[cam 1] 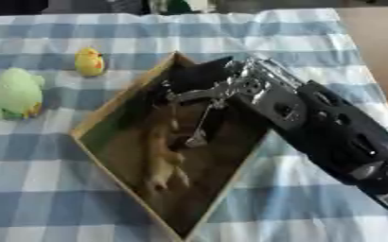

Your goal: Pick up objects on the table and place them in the box.

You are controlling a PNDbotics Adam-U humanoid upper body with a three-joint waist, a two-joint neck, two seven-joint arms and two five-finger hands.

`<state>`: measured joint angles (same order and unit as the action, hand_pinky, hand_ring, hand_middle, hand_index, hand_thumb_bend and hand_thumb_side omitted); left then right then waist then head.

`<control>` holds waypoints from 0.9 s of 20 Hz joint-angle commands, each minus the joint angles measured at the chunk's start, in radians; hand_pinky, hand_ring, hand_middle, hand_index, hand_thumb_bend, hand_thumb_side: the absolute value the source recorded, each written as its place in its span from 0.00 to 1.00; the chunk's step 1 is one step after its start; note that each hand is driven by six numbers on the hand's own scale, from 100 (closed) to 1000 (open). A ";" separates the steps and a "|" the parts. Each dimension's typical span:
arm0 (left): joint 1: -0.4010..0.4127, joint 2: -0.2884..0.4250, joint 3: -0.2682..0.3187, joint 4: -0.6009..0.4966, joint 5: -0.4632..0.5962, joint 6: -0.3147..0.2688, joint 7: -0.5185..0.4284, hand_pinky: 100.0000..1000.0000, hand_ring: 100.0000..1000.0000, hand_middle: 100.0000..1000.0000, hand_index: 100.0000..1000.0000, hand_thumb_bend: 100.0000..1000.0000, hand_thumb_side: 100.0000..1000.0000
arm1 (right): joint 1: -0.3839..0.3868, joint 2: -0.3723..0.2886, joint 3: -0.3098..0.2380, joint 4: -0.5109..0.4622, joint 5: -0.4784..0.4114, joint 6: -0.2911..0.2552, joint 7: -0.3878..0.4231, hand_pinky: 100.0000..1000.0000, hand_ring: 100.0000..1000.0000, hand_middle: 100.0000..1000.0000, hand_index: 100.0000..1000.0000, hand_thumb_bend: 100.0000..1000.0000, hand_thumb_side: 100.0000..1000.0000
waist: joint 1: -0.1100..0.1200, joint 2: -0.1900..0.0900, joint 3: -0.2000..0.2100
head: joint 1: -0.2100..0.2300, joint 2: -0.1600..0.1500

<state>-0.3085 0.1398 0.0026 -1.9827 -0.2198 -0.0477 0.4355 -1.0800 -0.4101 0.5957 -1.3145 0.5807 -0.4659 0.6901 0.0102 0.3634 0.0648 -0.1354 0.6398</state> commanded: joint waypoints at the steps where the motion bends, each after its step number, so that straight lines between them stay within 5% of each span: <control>1: -0.005 0.007 -0.002 -0.017 0.006 0.001 -0.002 0.38 0.52 0.56 0.69 0.00 0.76 | -0.035 -0.025 -0.019 0.018 0.036 -0.280 0.217 0.85 0.91 0.87 0.91 0.32 0.17 | 0.002 -0.027 -0.001 | -0.003 -0.006; 6: -0.004 0.008 -0.001 -0.017 0.006 0.002 -0.001 0.38 0.52 0.57 0.69 0.00 0.75 | -0.054 -0.041 -0.052 0.012 0.042 -0.319 0.217 0.85 0.91 0.87 0.90 0.27 0.17 | 0.002 -0.029 -0.003 | -0.001 -0.008; 9: -0.004 0.008 -0.001 -0.017 0.005 0.002 0.000 0.38 0.52 0.57 0.69 0.00 0.75 | -0.059 -0.055 -0.100 -0.032 -0.003 -0.297 0.217 0.84 0.90 0.85 0.89 0.21 0.26 | 0.003 -0.030 -0.005 | 0.000 -0.009; 15: -0.012 0.023 0.001 -0.017 0.001 -0.003 0.006 0.38 0.53 0.57 0.69 0.00 0.74 | -0.039 -0.106 -0.261 -0.237 -0.187 -0.136 0.206 0.83 0.87 0.80 0.87 0.06 0.43 | 0.010 -0.032 -0.013 | -0.005 -0.005; 18: -0.024 0.043 0.003 -0.017 -0.005 -0.008 0.013 0.38 0.53 0.57 0.69 0.00 0.72 | 0.002 -0.147 -0.344 -0.338 -0.247 -0.025 0.121 0.82 0.86 0.77 0.86 0.02 0.49 | 0.014 -0.032 -0.020 | -0.005 -0.005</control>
<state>-0.3211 0.1564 0.0028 -1.9827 -0.2219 -0.0534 0.4424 -1.0653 -0.5194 0.2957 -1.5976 0.3669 -0.4253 0.7308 0.0237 0.3575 0.0448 -0.1356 0.6399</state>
